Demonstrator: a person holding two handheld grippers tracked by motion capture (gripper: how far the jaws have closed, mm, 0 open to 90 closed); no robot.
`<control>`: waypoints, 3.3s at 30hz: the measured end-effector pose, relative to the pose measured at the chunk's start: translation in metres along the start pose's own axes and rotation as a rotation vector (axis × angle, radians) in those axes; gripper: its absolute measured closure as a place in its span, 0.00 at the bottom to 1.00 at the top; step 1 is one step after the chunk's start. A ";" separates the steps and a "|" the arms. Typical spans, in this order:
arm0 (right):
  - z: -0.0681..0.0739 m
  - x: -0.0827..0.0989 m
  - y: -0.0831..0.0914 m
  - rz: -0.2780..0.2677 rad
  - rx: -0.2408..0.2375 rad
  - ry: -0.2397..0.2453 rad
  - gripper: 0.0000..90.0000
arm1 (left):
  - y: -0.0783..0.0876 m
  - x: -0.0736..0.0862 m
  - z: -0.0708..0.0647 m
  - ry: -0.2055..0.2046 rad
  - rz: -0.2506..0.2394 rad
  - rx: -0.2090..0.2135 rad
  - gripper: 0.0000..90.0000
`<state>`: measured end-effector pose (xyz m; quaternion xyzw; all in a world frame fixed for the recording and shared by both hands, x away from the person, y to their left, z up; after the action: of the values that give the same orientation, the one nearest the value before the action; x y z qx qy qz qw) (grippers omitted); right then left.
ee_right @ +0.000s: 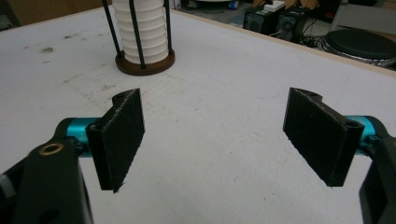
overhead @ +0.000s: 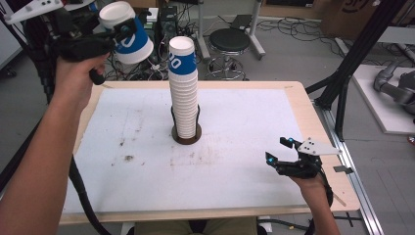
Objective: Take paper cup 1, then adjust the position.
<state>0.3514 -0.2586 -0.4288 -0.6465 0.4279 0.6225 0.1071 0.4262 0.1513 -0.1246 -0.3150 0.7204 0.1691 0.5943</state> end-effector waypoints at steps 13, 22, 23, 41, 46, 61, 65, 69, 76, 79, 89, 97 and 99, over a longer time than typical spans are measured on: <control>0.004 0.001 -0.006 0.007 -0.019 -0.016 0.24 | 0.052 0.076 0.006 -0.037 0.102 0.021 0.32; 0.010 0.000 -0.011 0.015 -0.029 -0.003 0.23 | 0.059 0.144 -0.002 -0.014 0.149 0.056 0.32; 0.010 0.000 -0.012 0.017 -0.031 0.001 0.23 | 0.058 0.150 -0.002 -0.010 0.151 0.056 0.32; 0.018 -0.001 -0.021 0.024 -0.053 0.004 0.23 | 0.044 0.241 -0.017 0.044 0.232 0.093 0.32; 0.020 -0.002 -0.024 0.024 -0.061 0.011 0.23 | 0.040 0.254 -0.022 0.044 0.254 0.110 0.32; 0.031 -0.013 -0.027 -0.005 -0.101 0.024 0.23 | 0.037 0.258 -0.033 0.059 0.246 0.141 0.32; 0.038 -0.016 -0.029 -0.013 -0.133 0.033 0.23 | 0.033 0.261 -0.036 0.063 0.254 0.160 0.32; 0.047 -0.019 -0.033 -0.023 -0.177 0.052 0.23 | 0.029 0.267 -0.042 0.067 0.267 0.179 0.32; 0.063 -0.031 -0.041 -0.060 -0.265 0.062 0.23 | 0.016 0.276 -0.053 0.068 0.287 0.231 0.32; 0.072 -0.035 -0.046 -0.063 -0.302 0.072 0.23 | 0.011 0.276 -0.059 0.059 0.291 0.252 0.32; 0.093 -0.050 -0.058 -0.091 -0.403 0.104 0.23 | 0.000 0.279 -0.071 0.080 0.300 0.320 0.32; 0.111 -0.057 -0.072 -0.102 -0.486 0.109 0.23 | -0.006 0.281 -0.084 0.086 0.306 0.387 0.32; 0.115 -0.060 -0.075 -0.113 -0.500 0.105 0.23 | -0.007 0.282 -0.086 0.082 0.309 0.397 0.32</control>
<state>0.3292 -0.1107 -0.4279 -0.7071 0.2289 0.6676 -0.0440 0.3395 0.0211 -0.3747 -0.0846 0.8027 0.1002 0.5818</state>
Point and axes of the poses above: each handheld gripper's, and its own axes: y roughly backward along the jaws, x roughly out of its underside, z roughly to its left, the point moved 10 cm from there along -y, roughly forward along the jaws, and after that the axes turned 13 degrees about y, right-handed, at the moved point
